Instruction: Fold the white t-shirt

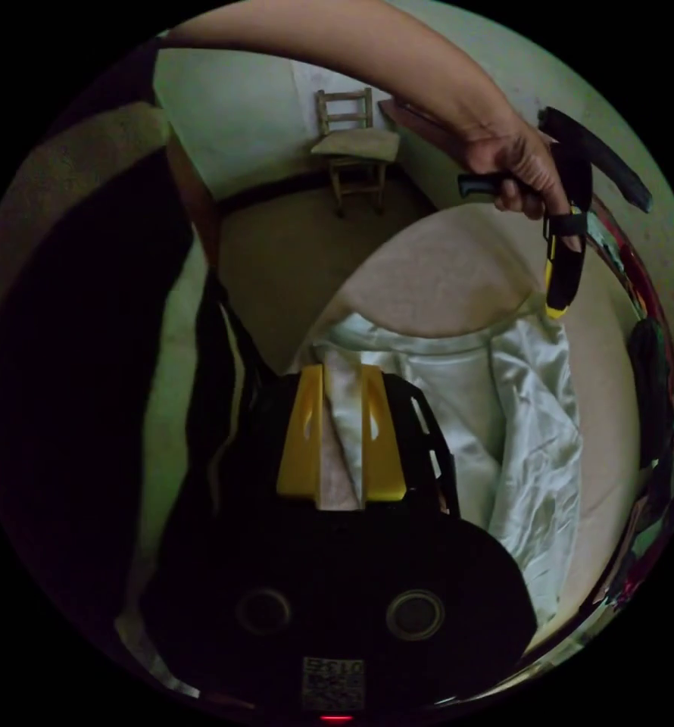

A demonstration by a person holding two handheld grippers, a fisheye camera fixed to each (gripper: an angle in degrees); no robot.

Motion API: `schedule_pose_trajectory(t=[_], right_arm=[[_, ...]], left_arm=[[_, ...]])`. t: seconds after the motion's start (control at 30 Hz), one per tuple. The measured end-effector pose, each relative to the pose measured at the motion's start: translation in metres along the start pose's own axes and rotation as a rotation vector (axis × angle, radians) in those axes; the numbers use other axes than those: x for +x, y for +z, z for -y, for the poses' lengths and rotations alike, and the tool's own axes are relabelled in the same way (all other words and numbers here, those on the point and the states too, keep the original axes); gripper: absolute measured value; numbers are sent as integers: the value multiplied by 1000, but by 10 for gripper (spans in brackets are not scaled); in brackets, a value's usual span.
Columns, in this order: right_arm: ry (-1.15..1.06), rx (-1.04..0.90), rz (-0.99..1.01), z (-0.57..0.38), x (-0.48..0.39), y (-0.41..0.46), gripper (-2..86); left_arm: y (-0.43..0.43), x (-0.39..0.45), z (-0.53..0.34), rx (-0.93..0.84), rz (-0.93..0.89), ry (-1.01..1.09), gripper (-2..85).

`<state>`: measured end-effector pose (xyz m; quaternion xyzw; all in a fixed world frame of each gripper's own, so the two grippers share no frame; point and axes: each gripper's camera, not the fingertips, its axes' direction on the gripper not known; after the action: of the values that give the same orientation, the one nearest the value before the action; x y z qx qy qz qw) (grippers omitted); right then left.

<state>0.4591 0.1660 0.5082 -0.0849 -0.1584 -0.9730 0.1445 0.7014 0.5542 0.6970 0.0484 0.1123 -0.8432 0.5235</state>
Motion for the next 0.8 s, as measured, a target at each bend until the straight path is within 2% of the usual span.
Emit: schedule_pose_trajectory(t=[0.13, 0.43, 0.63, 0.8], right_arm=[[109, 5, 37, -17, 10, 17, 24], [382, 168, 95, -98, 29, 27, 10], [666, 418, 105, -213, 41, 3, 10], [941, 622, 76, -352, 42, -4, 9]], left_arm=[[9, -1, 11, -43, 7, 9, 33], [3, 8, 24, -47, -6, 72, 9], [-48, 45, 42, 76, -95, 126, 7], [-69, 104, 92, 131, -97, 220, 7]])
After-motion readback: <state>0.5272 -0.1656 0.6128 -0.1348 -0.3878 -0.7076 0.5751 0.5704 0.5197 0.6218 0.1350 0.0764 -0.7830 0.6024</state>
